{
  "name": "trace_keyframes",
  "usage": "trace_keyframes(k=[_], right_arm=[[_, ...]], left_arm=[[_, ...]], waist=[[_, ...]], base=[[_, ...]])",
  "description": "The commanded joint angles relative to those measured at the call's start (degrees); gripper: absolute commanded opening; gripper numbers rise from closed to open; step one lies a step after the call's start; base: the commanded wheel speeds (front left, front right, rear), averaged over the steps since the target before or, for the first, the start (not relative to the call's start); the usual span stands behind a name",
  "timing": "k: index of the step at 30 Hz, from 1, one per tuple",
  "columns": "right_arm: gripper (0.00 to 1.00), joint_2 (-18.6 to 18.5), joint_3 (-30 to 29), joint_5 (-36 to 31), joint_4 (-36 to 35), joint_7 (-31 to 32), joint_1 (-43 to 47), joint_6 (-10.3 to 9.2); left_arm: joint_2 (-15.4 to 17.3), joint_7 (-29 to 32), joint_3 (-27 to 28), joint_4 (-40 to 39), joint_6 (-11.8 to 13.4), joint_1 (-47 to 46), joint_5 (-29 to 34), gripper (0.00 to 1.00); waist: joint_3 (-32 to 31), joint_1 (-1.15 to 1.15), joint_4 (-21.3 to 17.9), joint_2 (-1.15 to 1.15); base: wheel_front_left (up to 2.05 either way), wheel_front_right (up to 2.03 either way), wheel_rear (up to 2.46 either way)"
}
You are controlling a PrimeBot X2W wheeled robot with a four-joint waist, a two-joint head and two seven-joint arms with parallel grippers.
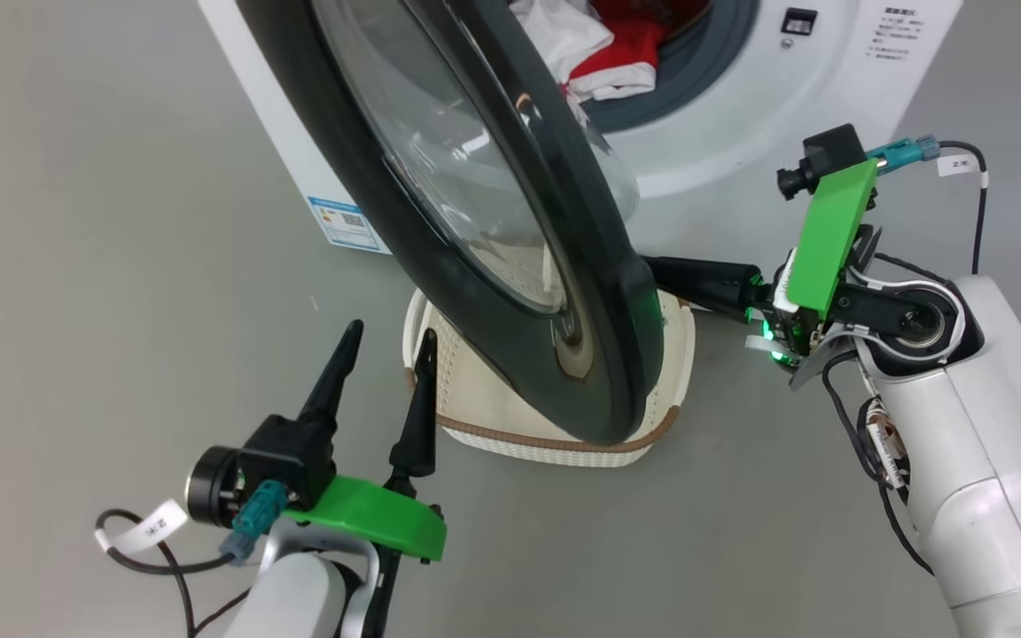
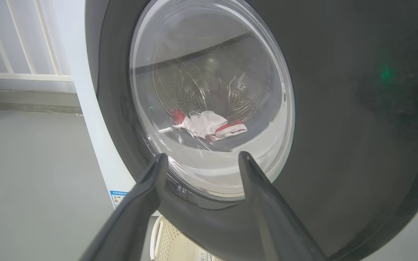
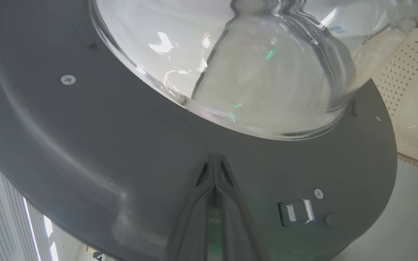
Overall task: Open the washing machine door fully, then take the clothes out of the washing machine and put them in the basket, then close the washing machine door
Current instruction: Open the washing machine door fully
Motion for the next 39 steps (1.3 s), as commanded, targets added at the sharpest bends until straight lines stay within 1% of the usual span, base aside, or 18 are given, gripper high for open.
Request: trace_keyframes(k=[1,26,39], right_arm=[[0.0,1.2,1.37,1.03,-2.06,-0.31,0.4,0.43],[0.0,1.2,4.02,2.93,-3.79,-0.09,5.62,0.43],[0.0,1.2,6.05,4.35,-4.27,-0.52,6.61,0.43]], left_arm=[[1.04,-0.45,1.97,-1.18,-0.23,0.68,0.13,1.0],[1.04,-0.45,1.66,-1.0,0.14,3.02,-1.52,1.0],[1.04,-0.45,0.84,-0.69,0.12,3.55,-2.04,1.0]], waist=[[-0.52,0.0,0.84,0.0],[-4.05,0.0,9.88,0.0],[-4.84,0.0,13.41,0.0]], base=[[0.0,0.0,0.0],[0.0,0.0,0.0],[0.0,0.0,0.0]])
